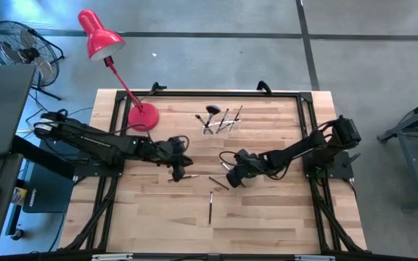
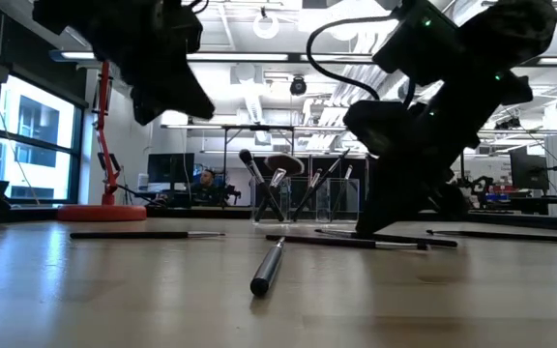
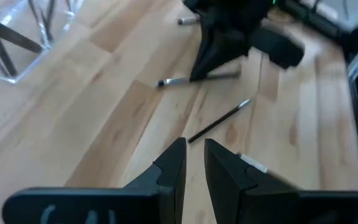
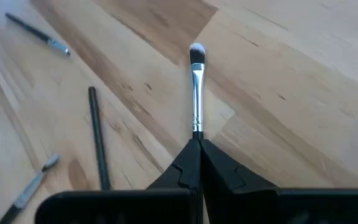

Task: Put items in baskets/containers
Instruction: Put the eyeshadow brush into the transparent organizer

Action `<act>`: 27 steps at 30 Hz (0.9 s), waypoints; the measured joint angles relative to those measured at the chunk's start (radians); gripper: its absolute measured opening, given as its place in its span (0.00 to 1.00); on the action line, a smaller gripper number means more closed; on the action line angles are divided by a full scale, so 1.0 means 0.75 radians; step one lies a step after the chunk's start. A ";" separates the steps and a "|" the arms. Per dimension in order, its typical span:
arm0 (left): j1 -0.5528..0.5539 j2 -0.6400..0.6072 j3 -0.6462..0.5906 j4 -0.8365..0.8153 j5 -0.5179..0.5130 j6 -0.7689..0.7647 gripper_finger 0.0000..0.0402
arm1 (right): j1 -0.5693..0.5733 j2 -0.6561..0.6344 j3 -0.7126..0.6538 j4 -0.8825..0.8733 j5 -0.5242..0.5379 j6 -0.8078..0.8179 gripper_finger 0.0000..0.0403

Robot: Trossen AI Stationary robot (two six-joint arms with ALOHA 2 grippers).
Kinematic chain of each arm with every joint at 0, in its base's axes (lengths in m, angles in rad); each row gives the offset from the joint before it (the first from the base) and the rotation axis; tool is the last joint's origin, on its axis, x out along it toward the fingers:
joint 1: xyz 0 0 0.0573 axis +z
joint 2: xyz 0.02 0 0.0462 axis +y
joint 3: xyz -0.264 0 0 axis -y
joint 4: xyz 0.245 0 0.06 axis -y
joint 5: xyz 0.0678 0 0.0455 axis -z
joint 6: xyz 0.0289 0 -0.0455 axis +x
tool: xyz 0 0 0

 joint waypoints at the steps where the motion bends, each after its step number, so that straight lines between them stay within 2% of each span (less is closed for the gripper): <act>1: -0.010 0.019 -0.002 0.017 -0.001 0.020 0.14 | -0.006 0.000 0.000 0.006 -0.019 -0.032 0.00; 8: -0.013 0.295 0.053 0.171 0.026 0.136 0.14 | -0.014 0.001 -0.001 0.055 -0.114 -0.200 0.00; 14: -0.014 0.502 0.153 0.187 0.035 0.305 0.14 | -0.014 0.001 -0.001 0.060 -0.153 -0.213 0.00; 18: -0.014 0.584 0.237 0.191 0.057 0.431 0.15 | -0.014 0.001 -0.001 0.063 -0.161 -0.216 0.00; 22: 0.016 0.650 0.335 0.164 0.156 0.549 0.20 | -0.012 0.001 -0.002 0.073 -0.184 -0.223 0.00; 27: 0.102 0.728 0.442 0.059 0.236 0.637 0.33 | -0.012 0.001 -0.002 0.080 -0.230 -0.269 0.00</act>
